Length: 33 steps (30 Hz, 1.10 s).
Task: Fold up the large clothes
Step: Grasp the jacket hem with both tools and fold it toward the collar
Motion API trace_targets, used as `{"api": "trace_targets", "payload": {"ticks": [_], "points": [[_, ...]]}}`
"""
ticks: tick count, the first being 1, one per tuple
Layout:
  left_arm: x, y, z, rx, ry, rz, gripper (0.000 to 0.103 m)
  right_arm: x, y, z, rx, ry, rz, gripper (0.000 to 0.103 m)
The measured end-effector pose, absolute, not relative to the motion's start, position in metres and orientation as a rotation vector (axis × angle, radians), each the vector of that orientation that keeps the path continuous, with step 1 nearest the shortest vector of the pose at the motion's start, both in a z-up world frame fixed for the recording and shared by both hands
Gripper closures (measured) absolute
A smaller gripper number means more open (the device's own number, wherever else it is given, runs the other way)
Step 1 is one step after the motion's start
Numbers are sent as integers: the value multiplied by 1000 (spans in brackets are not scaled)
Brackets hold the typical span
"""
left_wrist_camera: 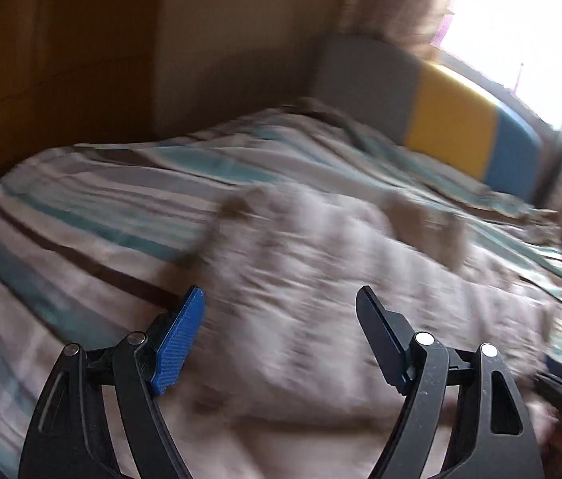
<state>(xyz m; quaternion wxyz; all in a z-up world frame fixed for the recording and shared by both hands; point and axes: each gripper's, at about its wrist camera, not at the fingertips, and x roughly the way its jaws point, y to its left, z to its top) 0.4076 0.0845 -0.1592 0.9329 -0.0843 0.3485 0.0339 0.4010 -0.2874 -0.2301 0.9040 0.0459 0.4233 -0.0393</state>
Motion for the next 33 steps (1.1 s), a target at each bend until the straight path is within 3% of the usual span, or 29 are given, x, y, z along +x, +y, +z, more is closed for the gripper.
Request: {"api": "trace_targets", "payload": {"ticks": [5,11,16,23,33], "points": [[418,110,-166,-155,721,119,38,374,-294,-193,87,757,-133,33],[428,68,-174,-2,687,26,39,383,-230,-149,87,646,43,32],[448,38,-198,118,753,5,44,425,-177,-171,75,732,134,40],[455,41,-219,109,775,22,42,463,-168,-222,50,810,79,40],[464,56,-229,8,816,25,38,468,-161,-248,-11,802,62,39]]}}
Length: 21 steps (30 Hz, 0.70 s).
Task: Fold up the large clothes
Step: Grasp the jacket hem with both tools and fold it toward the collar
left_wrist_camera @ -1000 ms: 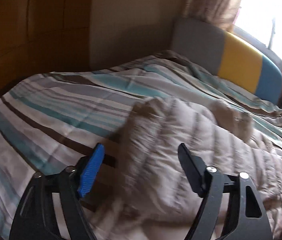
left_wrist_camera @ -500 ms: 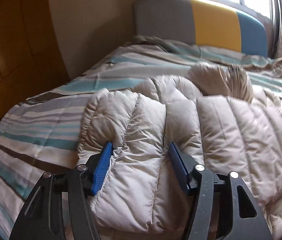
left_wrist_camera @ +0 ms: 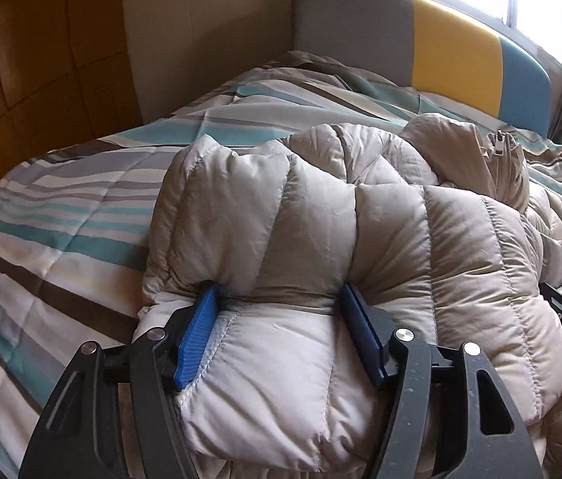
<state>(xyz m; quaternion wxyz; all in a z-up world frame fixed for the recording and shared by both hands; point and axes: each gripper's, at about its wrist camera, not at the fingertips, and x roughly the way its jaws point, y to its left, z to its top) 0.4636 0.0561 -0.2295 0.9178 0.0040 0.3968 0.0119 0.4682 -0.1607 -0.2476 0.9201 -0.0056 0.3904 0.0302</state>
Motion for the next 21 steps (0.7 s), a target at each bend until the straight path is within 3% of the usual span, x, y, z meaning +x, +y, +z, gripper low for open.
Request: {"api": "trace_targets", "payload": {"ticks": [6,9,14,21], "points": [[439,33,-184,-4,746,14,25,466,-158,-246,-24,794,53,38],[448,15,-172,-81,754,-46,25,466,-158,-246,-15,792,57,37],[487,-10,-202,3,850,9,25,465,-158,-246,-20,792,54,37],[493,-6,-230,-20,823,18,21,466,-156,-246,-22,789,51,37]]}}
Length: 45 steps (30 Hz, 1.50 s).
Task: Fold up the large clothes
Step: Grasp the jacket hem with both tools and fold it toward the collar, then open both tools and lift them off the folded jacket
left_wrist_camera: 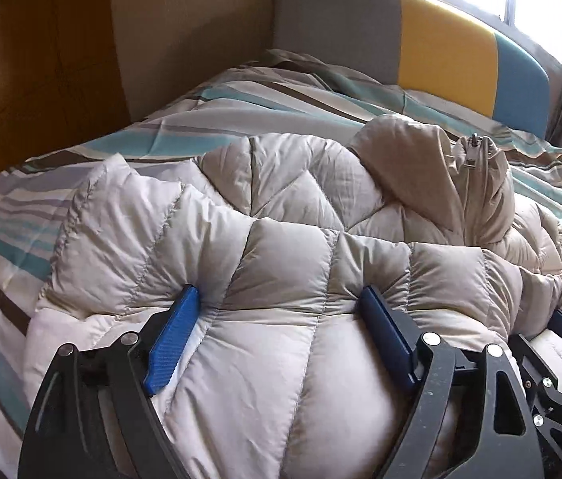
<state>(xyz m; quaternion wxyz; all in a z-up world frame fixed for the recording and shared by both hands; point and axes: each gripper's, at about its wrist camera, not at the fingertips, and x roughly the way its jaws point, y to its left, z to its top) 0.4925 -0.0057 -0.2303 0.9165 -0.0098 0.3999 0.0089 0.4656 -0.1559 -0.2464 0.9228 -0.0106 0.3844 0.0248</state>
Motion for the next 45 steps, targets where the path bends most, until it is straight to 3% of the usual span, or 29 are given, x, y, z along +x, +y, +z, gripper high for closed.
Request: {"api": "trace_targets", "payload": {"ticks": [9,14,25,32,38,45], "points": [[491,-1,-230,-54,818,5,20,438,-186,-208,140,647,72,38],[490,-1,-229,-57,816,3,19,450,-216,-222,196,749,-34,45],[492,1,-223,-47,842,-2,18,464,-215,-246,154,803,-78,43],[473,31,-200,117,771,88,9,464,-209,-247,140,798,-86,42],[496,96,-240,-178,910,82,3,461,-205,-246,129,795,-88,42],[501,86,-242,-119,916,108,3,463,-206,-245,136,808,-81,40]]}}
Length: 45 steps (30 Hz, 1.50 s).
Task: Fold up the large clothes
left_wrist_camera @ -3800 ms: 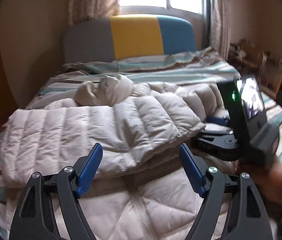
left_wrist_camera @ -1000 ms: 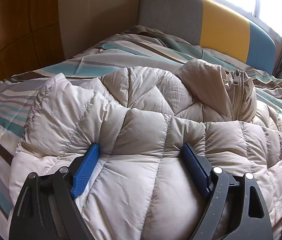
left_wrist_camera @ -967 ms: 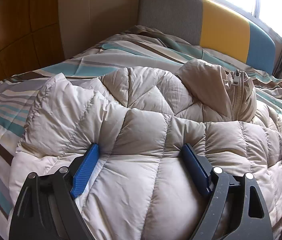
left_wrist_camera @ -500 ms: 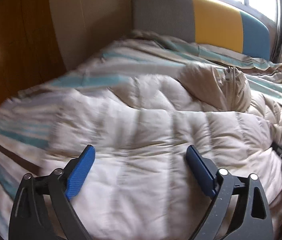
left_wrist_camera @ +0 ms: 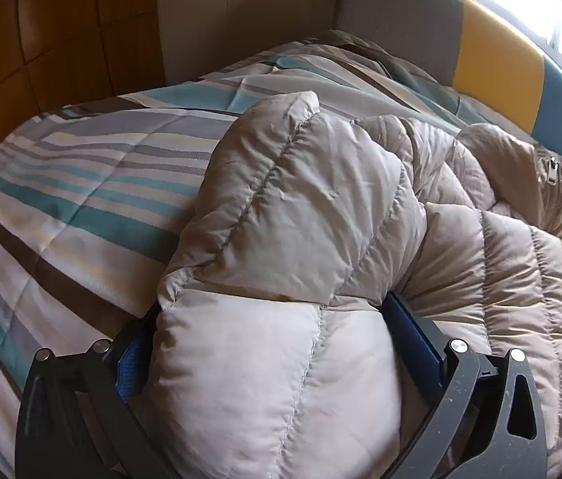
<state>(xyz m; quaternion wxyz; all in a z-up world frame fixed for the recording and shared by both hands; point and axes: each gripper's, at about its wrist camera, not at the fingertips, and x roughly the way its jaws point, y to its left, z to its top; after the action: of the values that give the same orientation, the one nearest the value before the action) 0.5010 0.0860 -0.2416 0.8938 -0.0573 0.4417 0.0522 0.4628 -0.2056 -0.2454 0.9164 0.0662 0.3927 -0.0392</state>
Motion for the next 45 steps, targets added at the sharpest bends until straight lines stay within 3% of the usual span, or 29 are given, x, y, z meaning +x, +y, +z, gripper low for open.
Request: {"api": "trace_targets", "payload": {"ticks": [3,9,15,20,26,32,37,45], "points": [[491,87,-235,-134,932,104,3,467,-208,-243,140,856,-84,22],[447,102,-213,-216,849,84,3,441,-217,-212,144,864,-60,21],[391,157,-166,-526,469,143,3,384,-239,-177,197,815,-23,21],[358,202,-136,-673,318,234,3,323,-265,-150,218,761,-22,21],[341,195,-149,-407,582,147,3,249,-302,-158,250,816,-54,21],[282,185,-188,-404,751,-48,3,179,-326,-176,312,839,-57,22],[225,173,-204,-313,775,-96,3,129,-331,-194,354,879,-44,29],[171,172,-226,-237,826,-124,3,76,-314,-217,412,927,44,29]]}}
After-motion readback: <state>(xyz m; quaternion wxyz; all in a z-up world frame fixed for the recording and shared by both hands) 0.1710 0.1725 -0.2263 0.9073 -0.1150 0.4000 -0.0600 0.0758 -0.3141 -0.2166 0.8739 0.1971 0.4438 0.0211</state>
